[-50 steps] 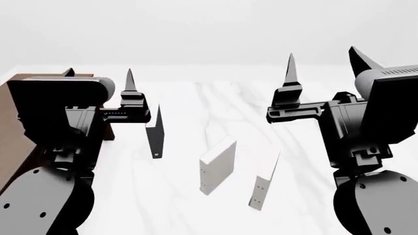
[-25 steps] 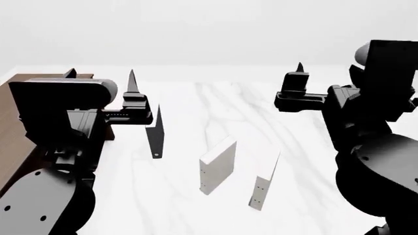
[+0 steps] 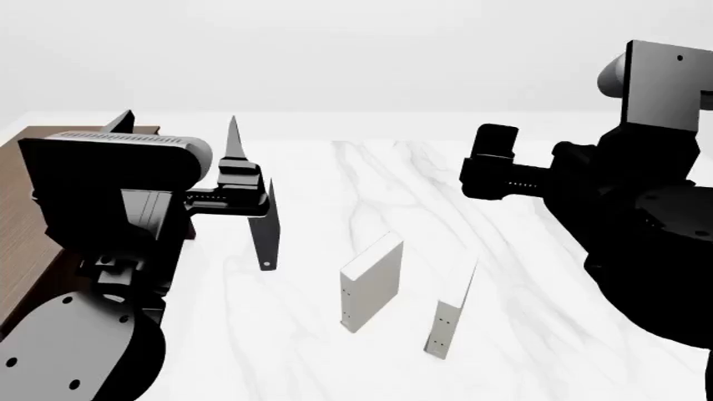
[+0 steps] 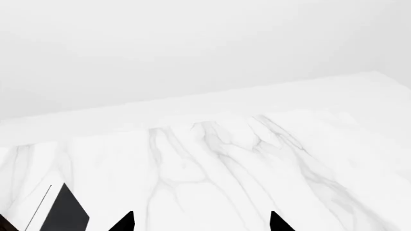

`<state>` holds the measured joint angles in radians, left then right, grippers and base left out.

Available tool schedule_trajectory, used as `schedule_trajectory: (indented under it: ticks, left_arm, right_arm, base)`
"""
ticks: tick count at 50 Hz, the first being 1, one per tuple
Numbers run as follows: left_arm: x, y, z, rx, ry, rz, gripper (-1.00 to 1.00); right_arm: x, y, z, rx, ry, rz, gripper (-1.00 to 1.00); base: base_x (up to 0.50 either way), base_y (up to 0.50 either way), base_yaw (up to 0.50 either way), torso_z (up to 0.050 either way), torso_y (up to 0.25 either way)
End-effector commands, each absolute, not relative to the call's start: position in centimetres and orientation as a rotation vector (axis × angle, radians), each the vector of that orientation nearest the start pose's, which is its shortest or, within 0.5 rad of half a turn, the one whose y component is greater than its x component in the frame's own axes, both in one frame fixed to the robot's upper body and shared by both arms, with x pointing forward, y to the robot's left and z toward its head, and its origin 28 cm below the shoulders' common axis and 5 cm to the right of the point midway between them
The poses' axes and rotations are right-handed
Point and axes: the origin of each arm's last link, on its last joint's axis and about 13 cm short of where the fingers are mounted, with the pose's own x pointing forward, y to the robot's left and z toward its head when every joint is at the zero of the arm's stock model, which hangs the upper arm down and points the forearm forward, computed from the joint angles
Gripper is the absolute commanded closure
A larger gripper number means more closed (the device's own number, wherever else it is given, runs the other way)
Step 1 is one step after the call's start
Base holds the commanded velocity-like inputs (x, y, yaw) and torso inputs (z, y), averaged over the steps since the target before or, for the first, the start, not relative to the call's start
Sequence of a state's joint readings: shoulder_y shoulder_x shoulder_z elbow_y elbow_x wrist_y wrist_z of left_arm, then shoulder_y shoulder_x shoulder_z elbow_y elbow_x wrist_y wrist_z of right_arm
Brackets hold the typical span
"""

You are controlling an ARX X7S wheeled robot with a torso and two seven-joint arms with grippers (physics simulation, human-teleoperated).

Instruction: Pick up the book on the right and place it under the cabinet shelf.

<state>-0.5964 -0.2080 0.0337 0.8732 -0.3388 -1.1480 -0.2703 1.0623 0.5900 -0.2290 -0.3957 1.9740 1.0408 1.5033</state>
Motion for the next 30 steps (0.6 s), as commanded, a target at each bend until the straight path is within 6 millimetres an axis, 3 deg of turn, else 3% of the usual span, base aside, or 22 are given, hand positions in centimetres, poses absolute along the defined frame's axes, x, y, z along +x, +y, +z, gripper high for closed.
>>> schedule_trajectory:
  ticks: [1, 30]
  left_arm:
    - [22.6, 21.1, 22.9, 0.079, -0.295, -0.008, -1.0]
    - [22.5, 21.0, 23.2, 0.092, -0.295, -0.014, -1.0]
  right_arm:
    - [22.0, -10.7, 30.2, 0.193, 0.376, -0.077, -1.0]
    - [22.8, -10.3, 27.3, 0.223, 0.434, -0.086, -1.0]
  base:
    - [0.0, 0.0, 0.0, 0.0, 0.0]
    - [0.0, 0.0, 0.0, 0.0, 0.0]
